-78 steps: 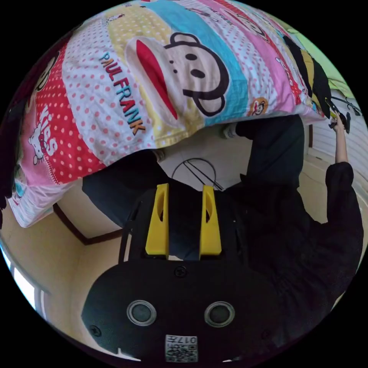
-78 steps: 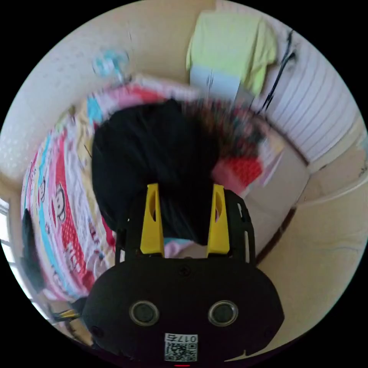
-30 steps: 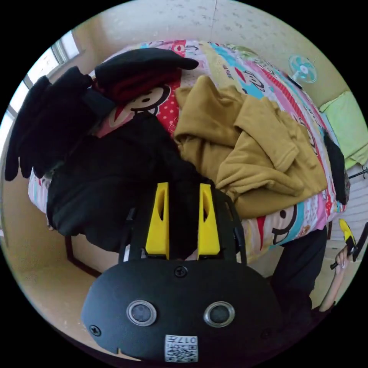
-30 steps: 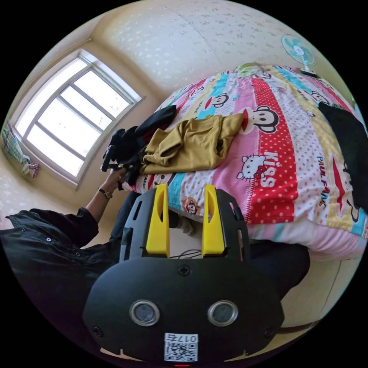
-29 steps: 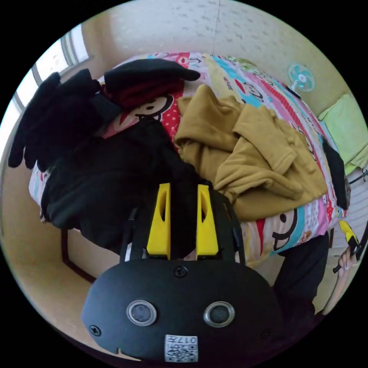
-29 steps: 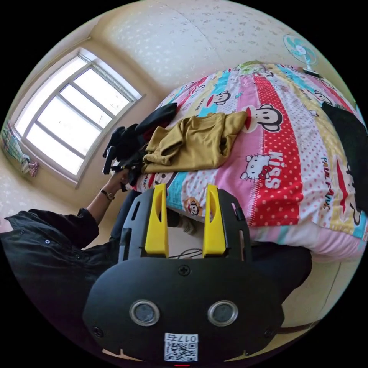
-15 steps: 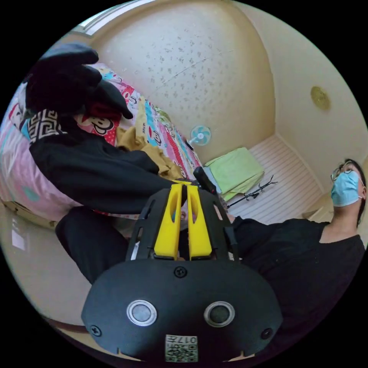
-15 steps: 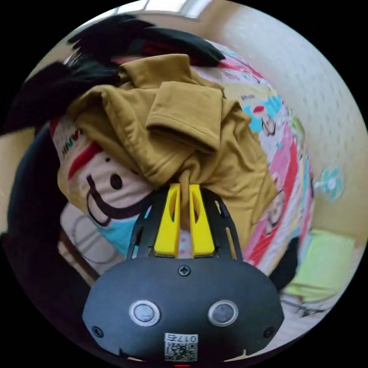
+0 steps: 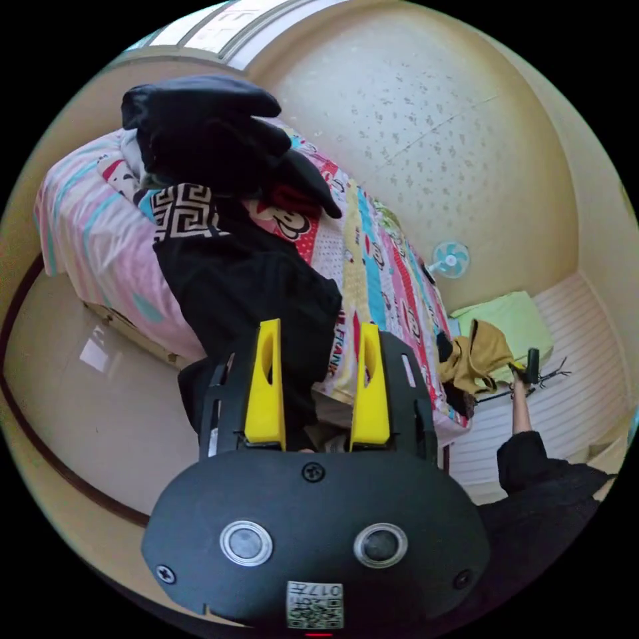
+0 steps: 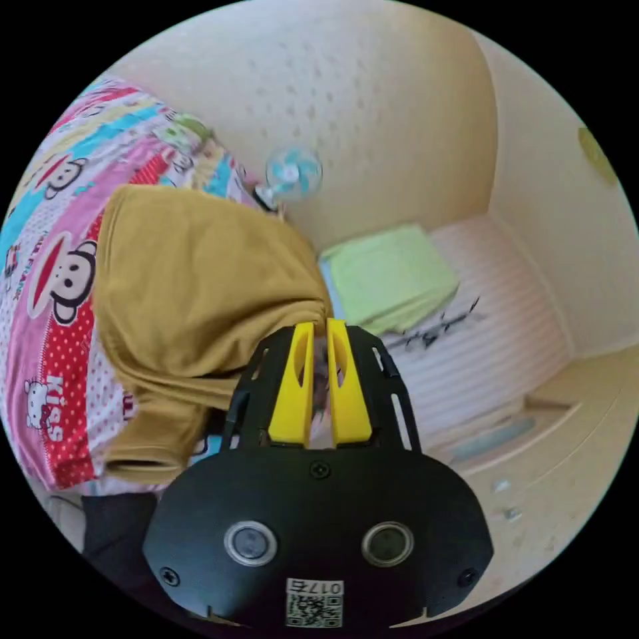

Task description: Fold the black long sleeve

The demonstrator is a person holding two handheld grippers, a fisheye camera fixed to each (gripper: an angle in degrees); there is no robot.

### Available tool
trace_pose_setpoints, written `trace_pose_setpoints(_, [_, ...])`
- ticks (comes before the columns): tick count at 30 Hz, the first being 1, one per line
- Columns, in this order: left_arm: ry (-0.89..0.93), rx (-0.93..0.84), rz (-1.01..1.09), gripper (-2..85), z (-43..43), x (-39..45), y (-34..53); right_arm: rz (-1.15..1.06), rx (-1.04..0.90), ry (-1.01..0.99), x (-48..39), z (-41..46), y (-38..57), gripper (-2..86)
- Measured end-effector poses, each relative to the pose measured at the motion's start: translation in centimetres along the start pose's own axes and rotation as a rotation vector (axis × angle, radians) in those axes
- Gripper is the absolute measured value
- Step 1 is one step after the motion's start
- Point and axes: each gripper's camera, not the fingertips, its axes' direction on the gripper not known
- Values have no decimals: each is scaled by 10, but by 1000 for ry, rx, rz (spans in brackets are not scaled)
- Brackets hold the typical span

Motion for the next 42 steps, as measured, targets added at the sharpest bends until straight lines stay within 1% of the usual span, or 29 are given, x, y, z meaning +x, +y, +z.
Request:
trace_pose_setpoints(1, [-20,-14,-19,159,11,-4,-5,50,-122,-115,9,33,27,56])
trace_pose_setpoints(2, [-46,-81,-65,155,39,-13,-15,71,-155,-182,9,45,44,55])
trace_pose_setpoints(3, [-61,-165,-115,133,69,-22,-24,113,-198,-322,6,63,82,55])
trace_pose_setpoints(4, [-76,-189,-138,122,81,-24,-28,148,-233,-453,-4,75,122,54])
trace_pose_setpoints(5, [-121,-199,-170,104,95,-25,-33,160,-248,-516,-11,78,142,54])
trace_pose_setpoints(7, [-140,-208,-174,69,100,-15,-42,242,-300,-708,-37,78,225,47])
trace_pose_setpoints(8, [-128,-206,-169,55,97,-4,-48,270,-313,-742,-42,76,244,44])
trace_pose_setpoints(10, [-29,-161,-102,50,89,23,-60,372,-348,-834,-56,67,307,34])
trace_pose_setpoints(12, [265,-150,52,48,90,75,-89,433,-361,-864,-57,65,332,26])
trace_pose_setpoints(13, [333,-156,99,48,91,91,-99,442,-356,-896,-53,66,335,22])
trace_pose_setpoints(15, [594,-164,331,48,84,165,-129,435,-338,-926,-41,70,326,16])
trace_pose_setpoints(16, [662,-160,391,48,78,185,-134,433,-309,-929,-29,69,314,13])
trace_pose_setpoints(18, [892,-105,620,49,44,249,-135,425,-236,-919,-13,62,296,10])
trace_pose_setpoints(20, [1024,-57,702,49,24,272,-127,405,-163,-916,-2,51,279,8])
trace_pose_setpoints(21, [1048,-57,692,49,20,276,-122,387,-122,-927,1,42,270,7])
trace_pose_setpoints(22, [1031,-66,672,49,22,274,-120,357,-92,-944,-2,35,263,6])
trace_pose_setpoints(25, [771,-97,561,49,47,235,-96,271,-84,-972,-25,22,258,5])
trace_pose_setpoints(27, [340,-280,391,45,97,181,-58,213,-112,-964,-47,19,261,6])
trace_pose_setpoints(28, [244,-321,348,42,108,166,-46,172,-141,-951,-63,17,263,7])
trace_pose_setpoints(29, [91,-368,255,37,123,134,-20,152,-152,-943,-70,16,265,9])
trace_pose_setpoints(30, [-10,-396,161,45,130,105,6,104,-157,-927,-84,11,268,11])
trace_pose_setpoints(32, [-48,-429,88,67,133,84,36,25,-126,-908,-101,0,271,18])
trace_pose_setpoints(33, [-35,-439,91,81,134,84,49,-6,-96,-902,-108,-6,270,25])
trace_pose_setpoints(34, [-32,-442,103,87,135,87,53,-24,-61,-914,-113,-12,267,32])
trace_pose_setpoints(37, [-63,-437,287,110,147,132,55,-58,11,-1004,-119,-22,246,48])
trace_pose_setpoints(39, [-97,-422,498,123,164,183,52,-80,64,-1055,-119,-30,229,58])
trace_pose_setpoints(40, [-98,-427,551,125,170,196,53,-111,95,-1077,-121,-36,218,62])
trace_pose_setpoints(42, [-127,-485,761,126,206,241,64,-138,115,-1091,-124,-45,206,68])
